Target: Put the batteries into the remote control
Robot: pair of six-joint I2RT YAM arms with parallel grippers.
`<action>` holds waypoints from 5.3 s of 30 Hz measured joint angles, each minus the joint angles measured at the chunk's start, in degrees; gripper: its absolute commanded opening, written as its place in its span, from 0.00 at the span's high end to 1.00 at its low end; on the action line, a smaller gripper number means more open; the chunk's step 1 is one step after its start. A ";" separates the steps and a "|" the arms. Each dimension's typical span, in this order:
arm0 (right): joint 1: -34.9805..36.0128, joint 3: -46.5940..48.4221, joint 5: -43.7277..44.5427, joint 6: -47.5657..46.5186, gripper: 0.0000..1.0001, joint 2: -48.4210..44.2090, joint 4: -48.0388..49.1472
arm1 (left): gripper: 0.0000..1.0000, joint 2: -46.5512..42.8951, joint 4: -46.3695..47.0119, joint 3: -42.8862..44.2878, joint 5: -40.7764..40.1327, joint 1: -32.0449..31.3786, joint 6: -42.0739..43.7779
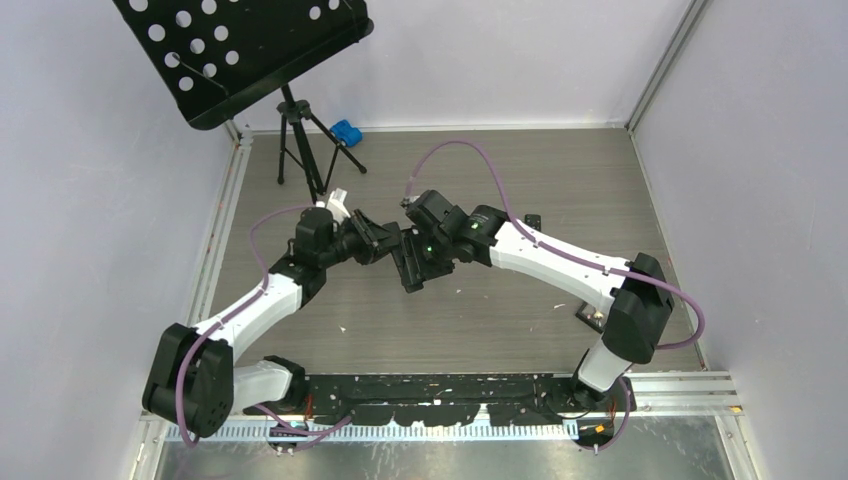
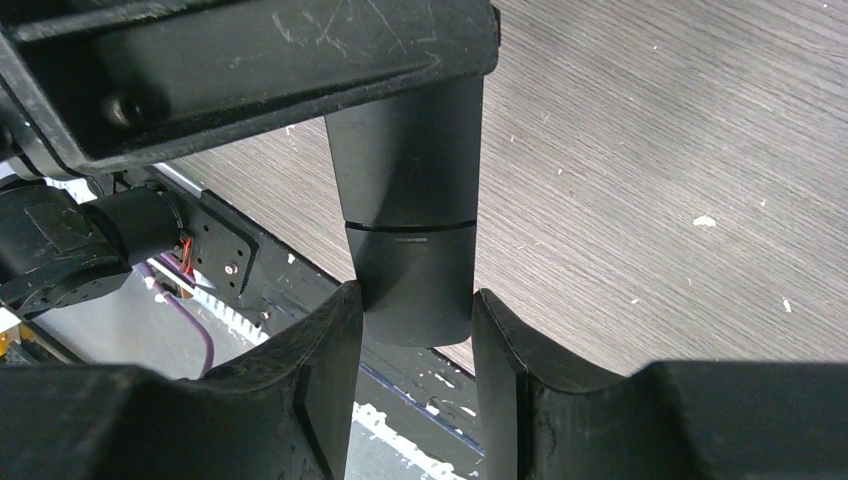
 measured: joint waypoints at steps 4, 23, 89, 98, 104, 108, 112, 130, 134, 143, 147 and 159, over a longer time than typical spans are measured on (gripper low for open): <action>-0.31 0.11 0.24 -0.26 0.51 0.02 0.09 | 1.00 0.00 1.01 -0.83 0.02 0.07 -0.72; -2.12 -1.92 -0.22 -0.52 0.35 1.44 9.53 | 1.00 2.03 9.57 -1.84 6.82 -0.28 -13.49; -9.16 -46.42 -7.50 42.38 0.41 -19.39 83.54 | 1.00 -0.98 27.43 -5.20 1.57 -4.81 -20.70; -10.38 -48.83 -10.75 36.94 0.24 -25.75 83.08 | 1.00 -1.31 25.24 -3.65 3.48 -5.92 -17.09; -10.38 -51.34 -17.38 35.26 0.43 -27.12 83.36 | 1.00 -1.16 25.33 -3.37 3.91 -5.92 -17.05; -10.38 -51.89 -21.00 34.38 0.62 -27.26 82.90 | 1.00 -1.16 25.49 -3.37 4.74 -5.92 -16.81; -10.38 -51.87 -22.60 33.70 0.75 -27.80 81.59 | 1.00 -1.16 25.70 -3.28 6.47 -5.92 -16.37; -10.80 -46.21 -24.02 34.80 0.74 -22.73 77.77 | 1.00 0.70 28.79 -2.10 8.13 -4.17 -13.62; -11.02 -46.18 -24.04 34.38 0.63 -22.75 77.88 | 1.00 0.87 28.74 -1.77 8.90 -4.24 -12.90; -11.26 -45.99 -21.24 31.65 0.82 -24.96 74.75 | 1.00 2.56 28.83 -0.87 12.02 -6.19 -12.57; -11.54 -45.99 -20.92 32.46 0.99 -25.92 73.72 | 1.00 3.34 30.21 0.15 12.96 -6.21 -11.85; -11.82 -44.74 -12.72 22.05 1.00 -33.40 57.29 | 0.00 0.52 21.35 1.29 10.05 -6.03 -7.39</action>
